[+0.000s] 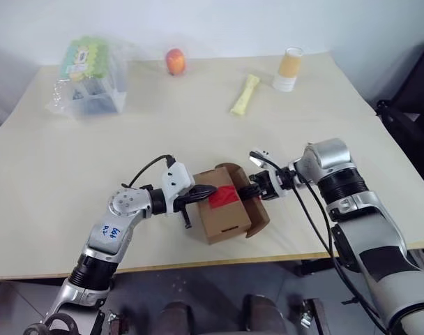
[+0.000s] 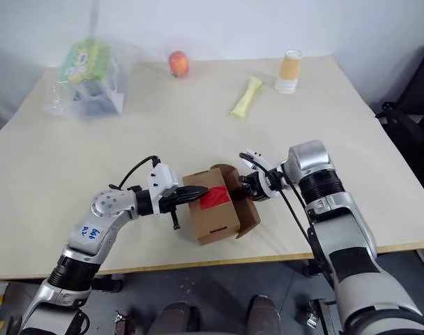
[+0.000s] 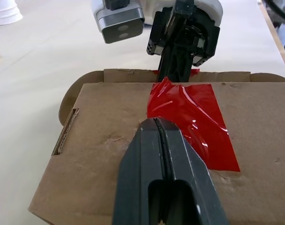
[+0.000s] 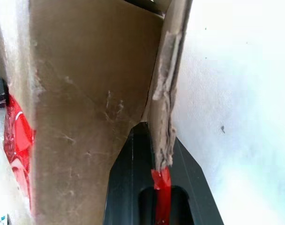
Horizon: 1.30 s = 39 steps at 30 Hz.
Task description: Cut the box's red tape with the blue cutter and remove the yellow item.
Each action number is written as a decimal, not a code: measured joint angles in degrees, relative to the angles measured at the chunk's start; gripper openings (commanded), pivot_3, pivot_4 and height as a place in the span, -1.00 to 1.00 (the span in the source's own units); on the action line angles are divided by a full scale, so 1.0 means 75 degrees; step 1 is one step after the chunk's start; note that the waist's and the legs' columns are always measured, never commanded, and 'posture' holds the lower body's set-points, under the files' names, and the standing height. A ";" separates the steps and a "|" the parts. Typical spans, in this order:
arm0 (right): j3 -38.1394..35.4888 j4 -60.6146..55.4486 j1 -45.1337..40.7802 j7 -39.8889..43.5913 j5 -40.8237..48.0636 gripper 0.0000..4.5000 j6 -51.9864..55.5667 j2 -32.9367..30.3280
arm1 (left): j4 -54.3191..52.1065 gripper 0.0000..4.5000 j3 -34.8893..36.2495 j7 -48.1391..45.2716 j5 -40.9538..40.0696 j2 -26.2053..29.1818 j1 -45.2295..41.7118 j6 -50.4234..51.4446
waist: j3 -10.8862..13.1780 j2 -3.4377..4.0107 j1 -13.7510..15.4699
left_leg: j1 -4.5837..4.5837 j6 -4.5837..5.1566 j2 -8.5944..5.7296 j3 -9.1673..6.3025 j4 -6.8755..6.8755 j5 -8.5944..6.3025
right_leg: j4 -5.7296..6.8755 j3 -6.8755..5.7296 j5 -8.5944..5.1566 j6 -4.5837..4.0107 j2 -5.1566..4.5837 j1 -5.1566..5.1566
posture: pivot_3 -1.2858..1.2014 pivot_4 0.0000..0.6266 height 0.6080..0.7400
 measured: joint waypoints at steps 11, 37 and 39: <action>-0.0215 -0.0170 -0.1581 -0.0298 0.0334 -0.99 0.1282 -0.1260 | 0.2270 -1.00 0.0028 0.0776 0.0347 -0.1384 -0.1006 -0.1740 | 0.0003 0.0001 0.0118 | -0.0046 0.0006 -0.0005 -0.0003 0.0007 0.0002 | -0.0032 -0.0017 0.0001 0.0001 0.0001 -0.0017 | 0.03 -0.52 1.00; 0.1233 -0.1168 -0.1814 0.0197 0.0410 -0.99 -0.0163 -0.1668 | 0.0713 -1.00 0.0664 -0.0532 -0.0990 -0.0429 -0.0922 -0.0042 | 0.0010 -0.0013 0.0010 | -0.0058 0.0005 0.0001 -0.0003 -0.0001 0.0002 | -0.0012 -0.0023 0.0002 0.0004 0.0000 -0.0045 | 0.03 -0.52 1.00; 0.1176 -0.1130 -0.1816 0.0179 0.0410 -0.99 -0.0137 -0.1527 | 0.0743 -1.00 0.0698 -0.0383 -0.0968 -0.0530 -0.1559 0.0031 | 0.0010 -0.0013 0.0015 | -0.0052 0.0005 0.0001 -0.0004 0.0005 0.0002 | -0.0016 -0.0023 0.0002 0.0004 0.0000 -0.0031 | 0.03 -0.52 1.00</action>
